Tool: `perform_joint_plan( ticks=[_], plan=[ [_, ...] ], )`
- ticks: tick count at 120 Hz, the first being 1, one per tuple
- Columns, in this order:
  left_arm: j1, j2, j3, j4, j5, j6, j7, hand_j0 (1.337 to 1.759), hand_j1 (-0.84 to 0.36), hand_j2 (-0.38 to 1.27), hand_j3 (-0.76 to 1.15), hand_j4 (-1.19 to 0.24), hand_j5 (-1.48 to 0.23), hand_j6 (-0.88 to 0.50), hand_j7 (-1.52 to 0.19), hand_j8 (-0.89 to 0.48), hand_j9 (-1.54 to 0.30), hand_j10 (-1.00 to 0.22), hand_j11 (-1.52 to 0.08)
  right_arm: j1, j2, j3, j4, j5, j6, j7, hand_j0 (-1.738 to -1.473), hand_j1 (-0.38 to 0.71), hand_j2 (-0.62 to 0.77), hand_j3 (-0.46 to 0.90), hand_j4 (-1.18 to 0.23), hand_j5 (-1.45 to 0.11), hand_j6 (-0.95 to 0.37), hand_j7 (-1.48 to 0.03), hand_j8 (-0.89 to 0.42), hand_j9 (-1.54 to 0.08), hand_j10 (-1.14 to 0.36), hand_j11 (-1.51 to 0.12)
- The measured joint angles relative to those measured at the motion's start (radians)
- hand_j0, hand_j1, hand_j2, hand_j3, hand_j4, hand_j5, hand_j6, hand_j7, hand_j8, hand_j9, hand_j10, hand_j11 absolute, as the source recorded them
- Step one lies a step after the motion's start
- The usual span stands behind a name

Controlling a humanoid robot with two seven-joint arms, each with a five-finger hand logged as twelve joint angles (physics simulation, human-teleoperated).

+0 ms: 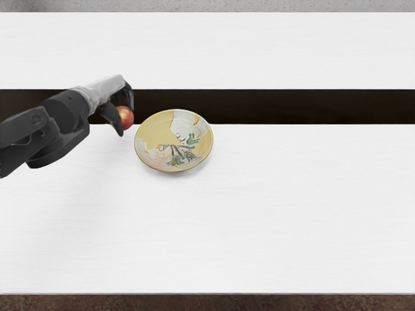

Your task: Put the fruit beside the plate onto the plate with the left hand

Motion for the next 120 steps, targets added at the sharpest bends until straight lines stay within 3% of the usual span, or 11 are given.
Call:
perform_joint_plan(
  ticks=[58, 63, 80, 89, 100, 120],
  plan=[
    [-0.043, -0.124, 0.000, -0.001, 0.003, 0.001, 0.000, 1.653, -0.23, 0.58, 0.00, -0.83, -1.16, -0.53, -1.14, -0.52, -1.12, -0.85, -1.11, 0.000, 0.000, 0.000, 0.000, 0.000, 0.000, 0.000, -1.658, -0.35, 0.00, 0.00, 0.00, 0.00, 0.00, 0.00, 0.00, 0.00, 0.00, 0.00],
    [-0.041, -0.134, 0.000, -0.001, 0.003, 0.003, 0.000, 1.654, -0.20, 0.52, 0.00, -0.76, -1.06, -0.51, -1.04, -0.52, -1.03, -0.78, -1.02, 0.000, 0.000, 0.000, 0.000, 0.000, 0.000, 0.000, -1.658, -0.35, 0.00, 0.00, 0.00, 0.00, 0.00, 0.00, 0.00, 0.00, 0.00, 0.00],
    [-0.032, -0.138, -0.001, -0.002, -0.005, 0.006, -0.001, 1.656, -0.01, 0.28, 0.00, -0.45, -0.62, -0.33, -0.61, -0.33, -0.60, -0.47, -0.60, 0.000, 0.000, 0.000, 0.000, 0.000, 0.000, 0.000, -1.658, -0.35, 0.00, 0.00, 0.00, 0.00, 0.00, 0.00, 0.00, 0.00, 0.00, 0.00],
    [-0.045, -0.105, -0.008, -0.004, -0.095, 0.007, -0.001, 1.657, 0.08, 0.20, 0.00, -0.33, -0.45, -0.24, -0.44, -0.24, -0.44, -0.34, -0.43, 0.000, 0.000, 0.000, 0.000, 0.000, 0.000, 0.000, -1.658, -0.35, 0.00, 0.00, 0.00, 0.00, 0.00, 0.00, 0.00, 0.00, 0.00, 0.00],
    [-0.037, -0.070, -0.034, -0.004, -0.233, 0.006, -0.001, 1.657, 0.16, 0.13, 0.00, -0.22, -0.31, -0.17, -0.30, -0.17, -0.30, -0.24, -0.30, 0.000, 0.000, 0.000, 0.000, 0.000, 0.000, 0.000, -1.658, -0.35, 0.00, 0.00, 0.00, 0.00, 0.00, 0.00, 0.00, 0.00, 0.00, 0.00],
    [-0.023, 0.096, -0.101, -0.004, -0.527, -0.029, -0.001, 1.658, 0.24, 0.06, 0.00, -0.12, -0.17, -0.10, -0.16, -0.10, -0.16, -0.13, -0.16, 0.000, 0.000, 0.000, 0.000, 0.000, 0.000, 0.000, -1.658, -0.35, 0.00, 0.00, 0.00, 0.00, 0.00, 0.00, 0.00, 0.00, 0.00, 0.00]
  ],
)
